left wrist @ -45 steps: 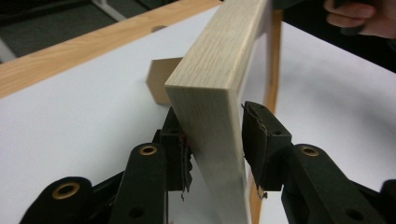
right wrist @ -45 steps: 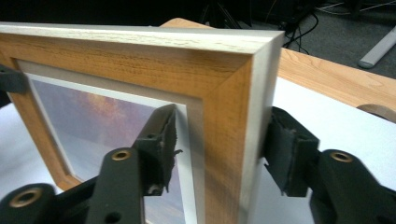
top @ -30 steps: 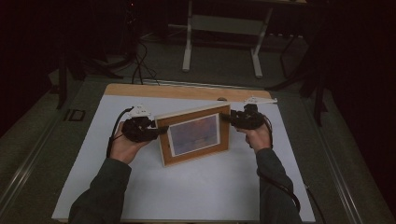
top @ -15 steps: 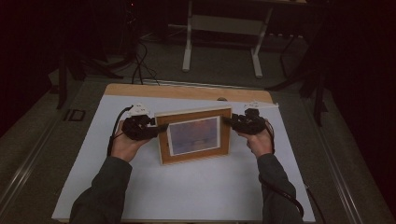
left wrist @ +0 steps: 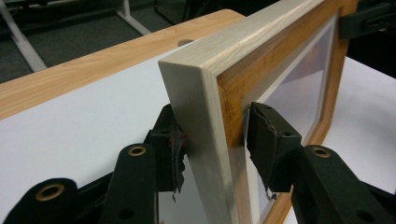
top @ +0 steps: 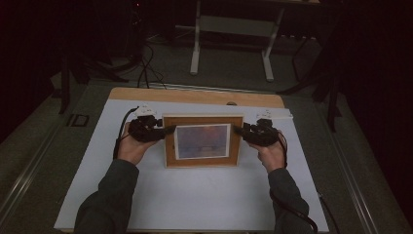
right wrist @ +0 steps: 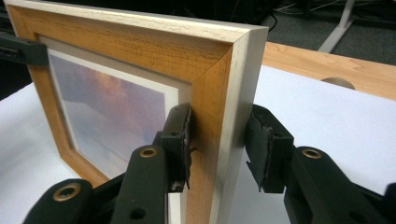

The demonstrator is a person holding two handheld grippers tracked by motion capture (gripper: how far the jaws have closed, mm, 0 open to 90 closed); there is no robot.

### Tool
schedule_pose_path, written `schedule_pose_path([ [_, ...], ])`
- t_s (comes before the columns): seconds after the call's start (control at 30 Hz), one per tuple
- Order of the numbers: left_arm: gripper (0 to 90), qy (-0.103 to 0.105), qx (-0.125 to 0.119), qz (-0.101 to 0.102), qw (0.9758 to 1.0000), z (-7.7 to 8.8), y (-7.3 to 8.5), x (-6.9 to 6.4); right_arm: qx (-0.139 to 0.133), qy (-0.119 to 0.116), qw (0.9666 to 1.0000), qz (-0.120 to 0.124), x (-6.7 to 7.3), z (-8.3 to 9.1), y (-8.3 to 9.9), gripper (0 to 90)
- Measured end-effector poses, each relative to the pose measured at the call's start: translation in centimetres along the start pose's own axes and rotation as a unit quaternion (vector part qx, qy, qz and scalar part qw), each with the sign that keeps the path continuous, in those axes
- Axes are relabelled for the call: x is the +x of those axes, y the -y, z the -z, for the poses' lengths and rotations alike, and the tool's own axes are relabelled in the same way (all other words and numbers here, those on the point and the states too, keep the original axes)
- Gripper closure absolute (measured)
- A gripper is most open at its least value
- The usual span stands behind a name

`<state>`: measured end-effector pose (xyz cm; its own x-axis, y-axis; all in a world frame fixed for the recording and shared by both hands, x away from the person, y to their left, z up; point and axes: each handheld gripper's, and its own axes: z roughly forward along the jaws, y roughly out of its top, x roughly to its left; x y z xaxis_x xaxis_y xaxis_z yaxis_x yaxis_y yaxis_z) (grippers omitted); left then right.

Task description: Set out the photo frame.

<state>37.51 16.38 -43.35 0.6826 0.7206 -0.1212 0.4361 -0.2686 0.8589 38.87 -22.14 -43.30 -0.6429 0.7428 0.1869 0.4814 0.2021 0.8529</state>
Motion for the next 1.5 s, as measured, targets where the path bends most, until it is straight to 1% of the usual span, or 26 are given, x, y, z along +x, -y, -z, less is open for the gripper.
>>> schedule_pose_path([
  [0.13, 57.6, 0.000, -0.002, 0.004, 1.0000, -0.3, -0.1, 0.1, -0.001, 0.001, 1.0000, -0.005, 0.1, 0.4, 0.3, 62.3],
  [0.37, 57.6, 0.000, -0.001, 0.013, 0.9999, -0.3, -0.1, 0.2, 0.004, 0.002, 1.0000, -0.004, 0.3, 0.6, 0.4, 62.4],
  [0.53, 57.9, -0.002, 0.000, 0.015, 0.9999, -0.2, -0.1, 0.1, 0.007, 0.002, 1.0000, -0.004, 0.3, 0.6, 0.3, 62.4],
  [0.7, 59.6, -0.004, 0.006, 0.029, 0.9995, 0.1, 0.0, 0.0, 0.009, 0.000, 1.0000, -0.004, 0.3, 0.7, 0.3, 62.4],
  [0.83, 60.3, -0.006, 0.005, 0.032, 0.9995, 0.2, 0.1, -0.1, 0.009, -0.001, 1.0000, -0.002, 0.3, 0.6, 0.2, 62.3],
  [1.03, 60.3, 0.000, 0.008, 0.041, 0.9991, 0.2, 0.1, 0.1, 0.010, 0.002, 0.9999, 0.000, 0.4, 0.5, 0.1, 62.0],
  [1.07, 59.9, 0.001, 0.011, 0.046, 0.9989, 0.2, 0.1, 0.1, 0.010, 0.002, 0.9999, 0.000, 0.4, 0.5, 0.1, 61.9],
  [1.13, 58.3, 0.001, 0.011, 0.046, 0.9989, 0.2, 0.1, 0.1, 0.011, 0.001, 0.9999, -0.001, 0.4, 0.6, 0.1, 61.9],
  [1.17, 58.3, -0.002, 0.017, 0.049, 0.9987, 0.1, 0.3, 0.1, 0.011, 0.001, 0.9999, -0.001, 0.4, 0.6, 0.1, 61.8],
  [1.2, 53.7, -0.002, 0.018, 0.051, 0.9985, 0.1, 0.4, 0.1, 0.015, -0.001, 0.9999, -0.001, 0.3, 0.7, 0.1, 60.4],
  [1.27, 50.8, -0.003, 0.016, 0.055, 0.9984, 0.2, 0.6, 0.1, 0.021, -0.004, 0.9998, 0.003, 0.3, 0.8, 0.1, 57.5],
  [1.37, 49.3, -0.003, 0.011, 0.060, 0.9981, 0.6, 0.8, 0.2, 0.022, -0.003, 0.9997, 0.007, 0.3, 1.1, 0.2, 55.2],
  [1.5, 47.8, -0.006, 0.005, 0.062, 0.9981, 1.3, 0.9, 0.3, 0.018, -0.002, 0.9998, 0.003, 0.0, 1.8, 0.3, 54.0],
])
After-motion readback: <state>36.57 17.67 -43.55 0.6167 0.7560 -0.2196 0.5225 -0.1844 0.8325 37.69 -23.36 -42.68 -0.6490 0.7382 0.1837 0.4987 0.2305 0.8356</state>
